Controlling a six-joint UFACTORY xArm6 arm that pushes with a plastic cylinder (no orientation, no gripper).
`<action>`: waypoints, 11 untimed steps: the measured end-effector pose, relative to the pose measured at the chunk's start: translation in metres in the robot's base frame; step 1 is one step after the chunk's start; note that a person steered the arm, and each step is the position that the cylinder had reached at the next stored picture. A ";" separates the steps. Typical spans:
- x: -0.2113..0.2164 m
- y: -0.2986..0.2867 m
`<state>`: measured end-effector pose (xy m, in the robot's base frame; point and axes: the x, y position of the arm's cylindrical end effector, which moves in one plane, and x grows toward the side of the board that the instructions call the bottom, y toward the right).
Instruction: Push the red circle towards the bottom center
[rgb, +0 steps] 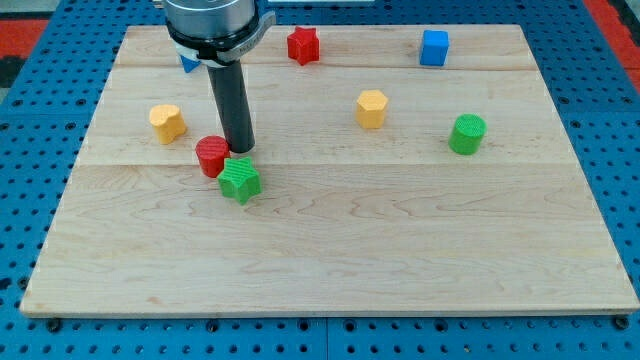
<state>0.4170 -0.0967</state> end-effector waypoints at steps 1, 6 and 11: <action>-0.002 0.000; 0.041 -0.039; 0.003 -0.032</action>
<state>0.4201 -0.1287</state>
